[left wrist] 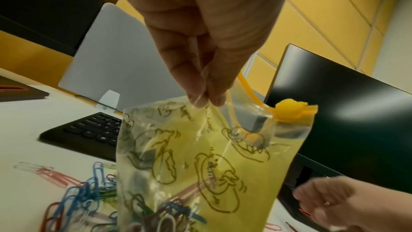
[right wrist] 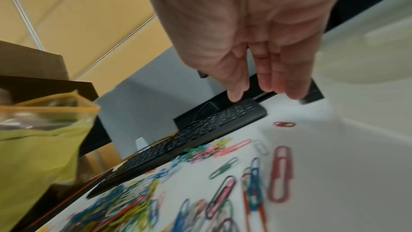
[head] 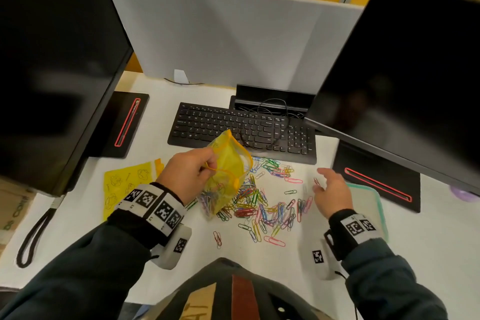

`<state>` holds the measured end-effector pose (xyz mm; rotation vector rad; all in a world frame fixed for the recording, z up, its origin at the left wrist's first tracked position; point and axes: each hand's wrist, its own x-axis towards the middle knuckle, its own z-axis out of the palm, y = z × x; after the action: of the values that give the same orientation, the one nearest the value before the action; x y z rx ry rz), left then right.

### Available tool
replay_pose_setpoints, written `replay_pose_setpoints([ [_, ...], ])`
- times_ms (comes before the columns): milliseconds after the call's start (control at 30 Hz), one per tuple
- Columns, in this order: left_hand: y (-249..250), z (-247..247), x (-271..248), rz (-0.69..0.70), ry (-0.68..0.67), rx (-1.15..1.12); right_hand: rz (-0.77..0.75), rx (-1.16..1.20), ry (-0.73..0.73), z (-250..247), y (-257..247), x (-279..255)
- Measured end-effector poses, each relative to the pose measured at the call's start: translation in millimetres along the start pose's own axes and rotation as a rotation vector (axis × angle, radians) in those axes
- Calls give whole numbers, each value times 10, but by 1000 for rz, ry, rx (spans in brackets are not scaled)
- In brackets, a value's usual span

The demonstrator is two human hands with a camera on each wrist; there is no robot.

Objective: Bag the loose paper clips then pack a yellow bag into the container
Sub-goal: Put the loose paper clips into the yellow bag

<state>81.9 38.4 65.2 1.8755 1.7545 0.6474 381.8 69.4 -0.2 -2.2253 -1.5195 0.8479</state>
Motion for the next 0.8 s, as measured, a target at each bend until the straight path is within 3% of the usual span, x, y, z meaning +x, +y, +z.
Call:
replay_pose_setpoints([
  [133,-35,-10,16,-1,-4,-22,82,-98,-70,-49,149,104],
  [267,5,4,38,11,-9,-20,-129,-281,-220,121,56,52],
  [433,-1,9,56,7,-22,-24,-251,-481,-463,268,-23,-297],
  [500,-15,25,48,8,-34,-30,-300,-526,-451,337,8,-419],
  [667,5,106,33,32,-86,-30,-387,-408,-263,515,18,-429],
  [800,55,131,25,45,-127,5,-369,-333,-233,592,-25,-330],
])
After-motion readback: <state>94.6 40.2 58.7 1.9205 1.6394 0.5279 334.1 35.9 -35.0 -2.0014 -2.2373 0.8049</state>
